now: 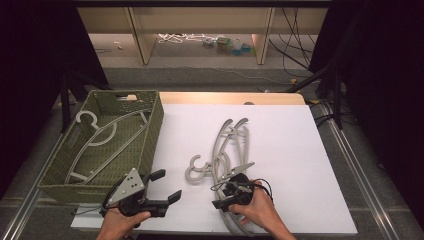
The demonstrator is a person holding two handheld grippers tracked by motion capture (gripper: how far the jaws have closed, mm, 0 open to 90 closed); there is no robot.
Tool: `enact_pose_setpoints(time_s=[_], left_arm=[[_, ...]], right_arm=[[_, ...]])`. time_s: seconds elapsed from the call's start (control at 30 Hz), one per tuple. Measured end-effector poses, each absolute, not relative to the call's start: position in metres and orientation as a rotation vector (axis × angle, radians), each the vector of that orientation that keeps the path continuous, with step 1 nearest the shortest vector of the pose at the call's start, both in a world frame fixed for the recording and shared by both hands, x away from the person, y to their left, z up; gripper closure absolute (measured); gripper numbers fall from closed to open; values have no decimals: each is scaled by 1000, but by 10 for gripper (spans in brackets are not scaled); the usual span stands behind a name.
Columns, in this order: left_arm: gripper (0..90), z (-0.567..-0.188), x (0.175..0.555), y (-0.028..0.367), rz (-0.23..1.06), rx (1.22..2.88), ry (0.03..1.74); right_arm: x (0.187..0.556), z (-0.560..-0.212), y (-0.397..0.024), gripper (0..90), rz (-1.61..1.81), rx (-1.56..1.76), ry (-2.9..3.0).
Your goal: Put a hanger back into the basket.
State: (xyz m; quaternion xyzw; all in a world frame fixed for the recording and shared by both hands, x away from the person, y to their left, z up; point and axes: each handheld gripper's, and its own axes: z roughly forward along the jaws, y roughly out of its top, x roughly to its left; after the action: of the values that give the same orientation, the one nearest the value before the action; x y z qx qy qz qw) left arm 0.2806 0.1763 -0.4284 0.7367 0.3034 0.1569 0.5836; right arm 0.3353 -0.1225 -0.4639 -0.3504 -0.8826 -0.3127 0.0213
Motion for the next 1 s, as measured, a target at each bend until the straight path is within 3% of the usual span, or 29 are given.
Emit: enact_pose_setpoints(time_s=[0.6, 1.0], left_arm=[[161, -431, 281, 175, 351, 1729, 698], [163, -431, 280, 174, 359, 1756, 690]], right_arm=[[353, -474, -116, 615, -907, -1131, -2684], [350, -469, -115, 643, -868, -1149, -2697]])
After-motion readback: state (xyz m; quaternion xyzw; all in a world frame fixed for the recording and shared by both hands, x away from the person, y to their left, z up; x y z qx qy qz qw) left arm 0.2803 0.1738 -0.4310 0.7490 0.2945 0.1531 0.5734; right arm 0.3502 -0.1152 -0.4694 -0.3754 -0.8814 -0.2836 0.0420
